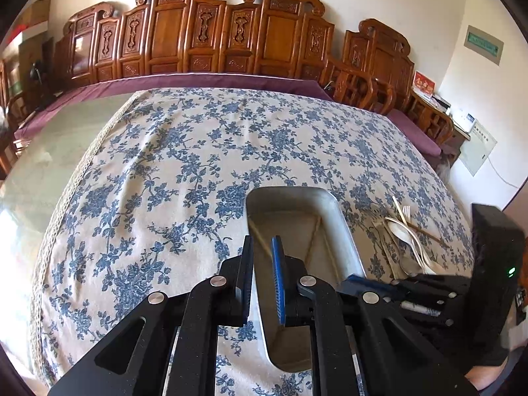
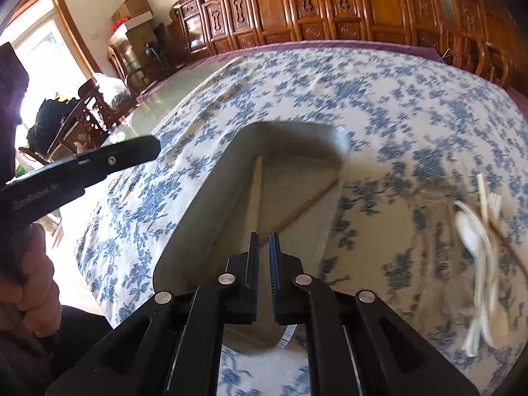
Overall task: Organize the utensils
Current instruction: 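Release the chopsticks into the grey tray with both grippers, then grasp a metal fork with the left gripper while right gripper grasps a white spoon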
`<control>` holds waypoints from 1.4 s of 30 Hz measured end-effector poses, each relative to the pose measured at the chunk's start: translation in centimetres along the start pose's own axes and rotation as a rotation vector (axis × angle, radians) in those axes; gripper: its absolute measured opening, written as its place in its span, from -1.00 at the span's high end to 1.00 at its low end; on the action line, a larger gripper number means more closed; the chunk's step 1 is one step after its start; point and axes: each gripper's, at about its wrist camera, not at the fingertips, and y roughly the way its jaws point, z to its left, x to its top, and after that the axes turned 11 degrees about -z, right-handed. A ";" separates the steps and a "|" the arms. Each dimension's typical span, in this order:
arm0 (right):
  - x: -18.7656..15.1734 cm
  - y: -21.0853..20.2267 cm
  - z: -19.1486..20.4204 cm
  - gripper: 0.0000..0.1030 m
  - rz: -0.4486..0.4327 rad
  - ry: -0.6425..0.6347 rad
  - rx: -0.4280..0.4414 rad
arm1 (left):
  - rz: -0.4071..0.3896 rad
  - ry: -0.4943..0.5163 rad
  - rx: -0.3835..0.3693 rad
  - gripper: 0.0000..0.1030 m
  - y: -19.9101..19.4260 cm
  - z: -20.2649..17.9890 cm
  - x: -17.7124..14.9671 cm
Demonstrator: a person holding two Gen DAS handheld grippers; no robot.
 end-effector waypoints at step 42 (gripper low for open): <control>-2.3 -3.0 -16.9 0.49 -0.007 -0.079 -0.317 | 0.052 0.157 -0.113 -0.33 4.1 -13.3 -3.2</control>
